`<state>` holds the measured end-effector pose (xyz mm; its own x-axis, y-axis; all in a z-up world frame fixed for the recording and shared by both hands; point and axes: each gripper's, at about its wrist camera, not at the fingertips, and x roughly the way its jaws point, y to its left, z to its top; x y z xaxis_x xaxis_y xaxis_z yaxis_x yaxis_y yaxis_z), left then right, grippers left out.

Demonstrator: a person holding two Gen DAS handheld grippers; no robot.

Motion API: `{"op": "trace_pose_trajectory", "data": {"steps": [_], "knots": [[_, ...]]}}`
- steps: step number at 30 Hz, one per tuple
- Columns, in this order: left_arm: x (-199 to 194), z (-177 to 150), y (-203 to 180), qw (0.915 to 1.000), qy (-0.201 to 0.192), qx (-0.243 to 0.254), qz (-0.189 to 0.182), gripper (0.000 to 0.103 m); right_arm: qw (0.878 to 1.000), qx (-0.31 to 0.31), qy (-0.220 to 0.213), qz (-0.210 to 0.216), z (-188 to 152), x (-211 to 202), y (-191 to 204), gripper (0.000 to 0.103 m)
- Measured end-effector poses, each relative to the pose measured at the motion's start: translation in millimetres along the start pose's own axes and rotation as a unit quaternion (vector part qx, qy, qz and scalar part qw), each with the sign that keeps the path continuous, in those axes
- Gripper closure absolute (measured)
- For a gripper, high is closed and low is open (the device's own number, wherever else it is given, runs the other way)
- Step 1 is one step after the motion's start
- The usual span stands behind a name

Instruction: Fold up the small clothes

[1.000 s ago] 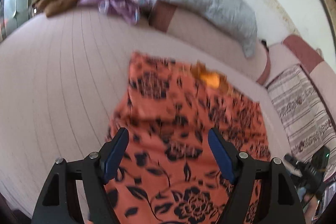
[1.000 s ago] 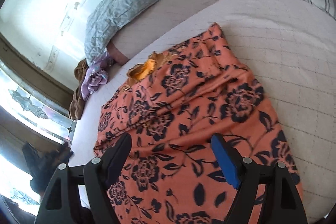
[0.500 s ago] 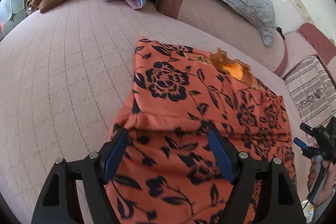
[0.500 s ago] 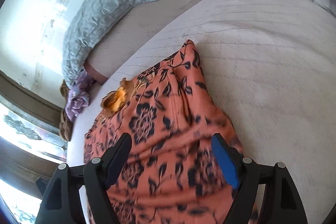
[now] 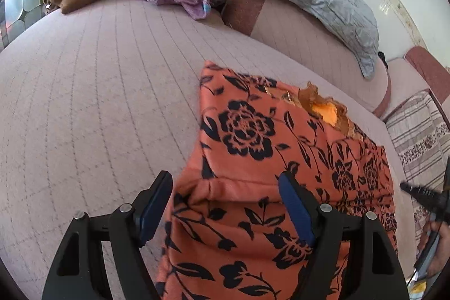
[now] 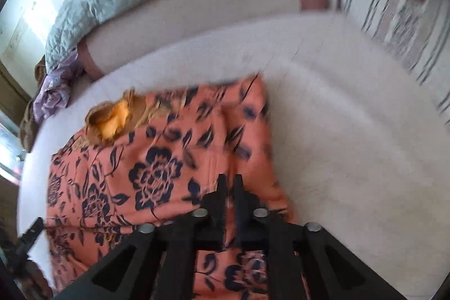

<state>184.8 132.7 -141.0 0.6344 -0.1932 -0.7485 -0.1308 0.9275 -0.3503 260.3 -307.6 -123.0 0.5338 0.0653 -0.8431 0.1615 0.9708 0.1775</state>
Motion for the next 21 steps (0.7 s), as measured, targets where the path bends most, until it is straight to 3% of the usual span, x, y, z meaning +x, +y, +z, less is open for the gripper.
{"op": "trace_pose_trajectory", "data": {"steps": [2, 4, 7, 8, 9, 10, 11, 13, 16, 20, 21], "knots": [[6.4, 3.0, 3.1, 0.9999, 0.009, -0.005, 0.004, 0.025, 1.0, 0.005, 0.022, -0.007, -6.1, 9.5, -7.4, 0.097], [18.1, 3.8, 5.9, 0.9993, 0.035, -0.006, 0.014, 0.025, 0.997, 0.02, 0.067, 0.017, -17.2, 31.6, -18.1, 0.095], [24.0, 1.1, 6.1, 0.999, 0.033, 0.02, 0.024, 0.025, 0.995, 0.069, 0.027, 0.071, -18.1, 15.9, -30.8, 0.093], [24.4, 0.7, 4.6, 0.9987, 0.033, 0.027, 0.028, 0.025, 0.994, 0.073, 0.014, 0.08, -14.7, 10.1, -31.2, 0.087], [24.2, 0.6, 4.3, 0.9987, 0.032, 0.027, 0.03, 0.025, 0.993, 0.073, 0.002, 0.089, -8.8, 4.6, -28.0, 0.061], [23.1, 1.0, 4.3, 0.9988, 0.03, 0.023, 0.03, 0.025, 0.993, 0.071, -0.005, 0.098, -1.1, 2.9, -24.9, 0.017], [22.4, 1.9, 4.4, 0.9989, 0.03, 0.018, 0.03, 0.025, 0.992, 0.071, -0.011, 0.104, 4.1, 2.8, -22.6, 0.009], [20.0, 4.8, 5.0, 0.9992, 0.028, 0.009, 0.027, 0.025, 0.993, 0.055, -0.027, 0.1, 20.6, 7.1, -11.5, 0.009], [14.3, 10.7, 4.1, 0.9995, 0.015, 0.012, 0.023, 0.025, 0.994, 0.045, -0.003, 0.101, 37.2, 30.7, 0.9, 0.011], [24.6, 12.0, 3.2, 0.9989, 0.028, 0.019, 0.031, 0.025, 0.998, -0.002, 0.036, 0.044, 47.0, 72.5, 10.7, 0.012], [27.2, 11.7, 3.4, 0.9988, 0.032, 0.019, 0.034, 0.025, 0.998, -0.011, 0.05, 0.033, 46.9, 84.8, 13.4, 0.017]]}}
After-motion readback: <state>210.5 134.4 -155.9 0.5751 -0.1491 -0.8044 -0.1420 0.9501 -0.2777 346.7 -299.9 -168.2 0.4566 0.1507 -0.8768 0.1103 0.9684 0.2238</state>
